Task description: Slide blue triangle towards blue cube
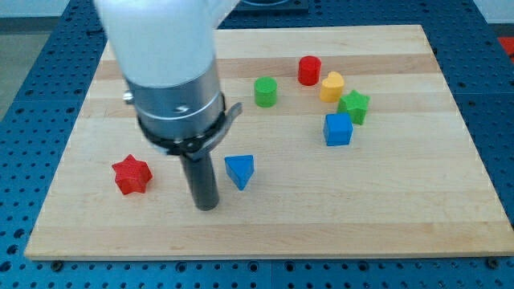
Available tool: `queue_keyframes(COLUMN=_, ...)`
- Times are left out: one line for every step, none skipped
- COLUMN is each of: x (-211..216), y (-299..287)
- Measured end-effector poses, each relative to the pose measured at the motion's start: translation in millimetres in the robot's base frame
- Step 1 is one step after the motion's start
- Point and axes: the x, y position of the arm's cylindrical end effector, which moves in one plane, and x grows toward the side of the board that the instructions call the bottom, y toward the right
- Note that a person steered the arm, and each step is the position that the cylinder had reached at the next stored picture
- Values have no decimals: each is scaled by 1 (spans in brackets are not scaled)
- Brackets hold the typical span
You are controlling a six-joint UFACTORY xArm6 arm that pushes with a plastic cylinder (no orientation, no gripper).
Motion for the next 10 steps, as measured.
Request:
queue_keyframes(x=3, y=-24)
queue_keyframes(x=-16, y=-29)
queue_keyframes(x=-31, y=-23)
queue_keyframes(x=-40, y=17)
queue_keyframes(x=-45, y=61)
queue_keyframes(x=-51, y=96)
queue_keyframes(x=-51, y=102)
queue_keyframes(x=-48, y=102)
queue_keyframes(x=-32, y=103)
queue_keyframes(x=-24, y=103)
